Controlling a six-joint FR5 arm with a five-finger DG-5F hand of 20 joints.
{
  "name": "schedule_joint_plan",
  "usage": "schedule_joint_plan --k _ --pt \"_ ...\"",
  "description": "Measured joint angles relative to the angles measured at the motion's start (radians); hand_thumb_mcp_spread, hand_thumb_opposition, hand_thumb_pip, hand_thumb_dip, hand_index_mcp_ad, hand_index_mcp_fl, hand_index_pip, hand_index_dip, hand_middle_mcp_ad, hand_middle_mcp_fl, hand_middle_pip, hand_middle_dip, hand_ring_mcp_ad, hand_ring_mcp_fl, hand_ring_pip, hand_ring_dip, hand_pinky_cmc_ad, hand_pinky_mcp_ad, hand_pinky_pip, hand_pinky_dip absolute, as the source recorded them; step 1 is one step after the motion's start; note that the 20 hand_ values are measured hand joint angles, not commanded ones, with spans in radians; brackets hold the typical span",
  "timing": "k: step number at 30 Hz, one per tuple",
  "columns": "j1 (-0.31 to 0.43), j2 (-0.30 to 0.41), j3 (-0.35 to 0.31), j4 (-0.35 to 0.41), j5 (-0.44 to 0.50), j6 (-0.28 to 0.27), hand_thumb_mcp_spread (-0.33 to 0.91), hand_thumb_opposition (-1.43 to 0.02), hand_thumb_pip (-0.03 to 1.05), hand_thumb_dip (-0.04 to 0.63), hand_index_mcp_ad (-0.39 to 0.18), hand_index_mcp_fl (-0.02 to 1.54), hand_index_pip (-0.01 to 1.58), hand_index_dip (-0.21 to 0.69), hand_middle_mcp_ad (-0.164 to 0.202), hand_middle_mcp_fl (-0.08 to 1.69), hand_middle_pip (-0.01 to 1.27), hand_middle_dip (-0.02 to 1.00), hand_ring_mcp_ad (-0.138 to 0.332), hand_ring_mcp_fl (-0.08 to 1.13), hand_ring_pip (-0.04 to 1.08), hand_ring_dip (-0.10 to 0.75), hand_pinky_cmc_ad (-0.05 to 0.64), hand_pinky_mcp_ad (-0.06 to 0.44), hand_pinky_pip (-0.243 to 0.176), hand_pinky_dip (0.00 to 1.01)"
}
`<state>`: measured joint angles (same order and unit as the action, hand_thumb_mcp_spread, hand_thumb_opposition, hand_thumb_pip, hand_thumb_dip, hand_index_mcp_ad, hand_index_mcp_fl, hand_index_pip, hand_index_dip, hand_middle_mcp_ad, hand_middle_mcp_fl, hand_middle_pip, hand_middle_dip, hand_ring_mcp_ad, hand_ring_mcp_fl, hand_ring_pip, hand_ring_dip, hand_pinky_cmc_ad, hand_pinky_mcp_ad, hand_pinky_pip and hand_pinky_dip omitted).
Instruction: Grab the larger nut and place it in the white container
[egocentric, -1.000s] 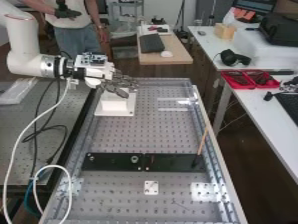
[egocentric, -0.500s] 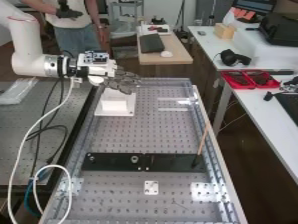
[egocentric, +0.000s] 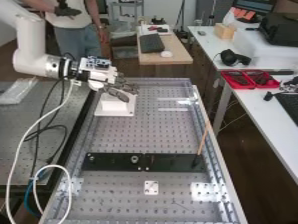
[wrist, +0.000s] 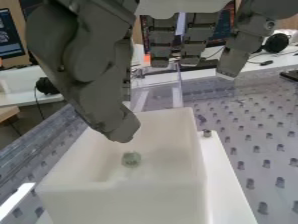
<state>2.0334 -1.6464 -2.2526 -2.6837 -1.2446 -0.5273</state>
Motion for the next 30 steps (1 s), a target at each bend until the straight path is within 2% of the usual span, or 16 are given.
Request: schedule_joint_plan --k 4,10,12,15,19,23,24,25,27,30 --pt "-0.002 0.030 0.000 -0.008 0.010 -0.010 0.44 -0.97 0.83 0.286 -0.201 0.02 1.56 0.134 0.049 0.01 0.13 0.27 0.101 0.00 0.09 0.178 0.328 0.248 -0.089 0.46" --pt "-0.018 0.138 0.016 -0.044 0.037 -0.053 0.39 -0.96 0.83 0.286 -0.201 0.02 1.56 0.096 0.049 0.01 0.13 0.27 0.101 0.00 0.08 0.178 0.332 0.248 -0.089 0.49" --pt "-0.041 0.179 0.042 -0.081 0.041 -0.067 0.38 -0.95 0.83 0.286 -0.201 0.02 1.54 0.075 0.049 0.01 0.14 0.27 0.101 0.00 0.09 0.178 0.328 0.244 -0.089 0.52" --pt "-0.088 0.204 0.089 -0.130 0.038 -0.078 0.37 -0.93 0.83 0.286 -0.202 0.02 1.50 0.063 0.047 0.01 0.13 0.27 0.099 0.00 0.10 0.178 0.328 0.248 -0.089 0.57" --pt "-0.135 0.207 0.140 -0.167 0.038 -0.102 0.30 -0.88 0.80 0.283 -0.202 0.02 1.42 0.016 0.047 0.01 0.13 0.27 0.101 0.00 0.13 0.178 0.332 0.250 -0.093 0.62" --pt "-0.185 0.195 0.182 -0.202 0.048 -0.118 0.21 -0.86 0.76 0.239 -0.197 0.02 1.20 -0.058 0.051 0.00 0.13 0.26 0.106 0.00 0.16 0.148 0.330 0.265 -0.093 0.70" --pt "-0.198 0.190 0.192 -0.211 0.051 -0.120 0.19 -0.86 0.76 0.227 -0.195 0.02 1.14 -0.075 0.051 0.00 0.13 0.26 0.115 0.00 0.18 0.148 0.333 0.283 -0.091 0.71" --pt "-0.205 0.187 0.198 -0.217 0.052 -0.122 0.19 -0.86 0.76 0.222 -0.187 0.02 1.09 -0.084 0.051 0.01 0.13 0.26 0.126 0.00 0.18 0.148 0.333 0.278 -0.091 0.72" --pt "-0.230 0.177 0.214 -0.234 0.050 -0.128 0.18 -0.86 0.76 0.216 -0.176 0.02 1.03 -0.101 0.049 0.01 0.13 0.26 0.122 0.00 0.19 0.148 0.333 0.295 -0.091 0.71" --pt "-0.266 0.165 0.229 -0.250 0.020 -0.134 0.16 -0.86 0.76 0.190 -0.168 0.02 0.95 -0.150 0.052 0.00 0.13 0.26 0.138 0.00 0.19 0.140 0.333 0.295 -0.094 0.74"
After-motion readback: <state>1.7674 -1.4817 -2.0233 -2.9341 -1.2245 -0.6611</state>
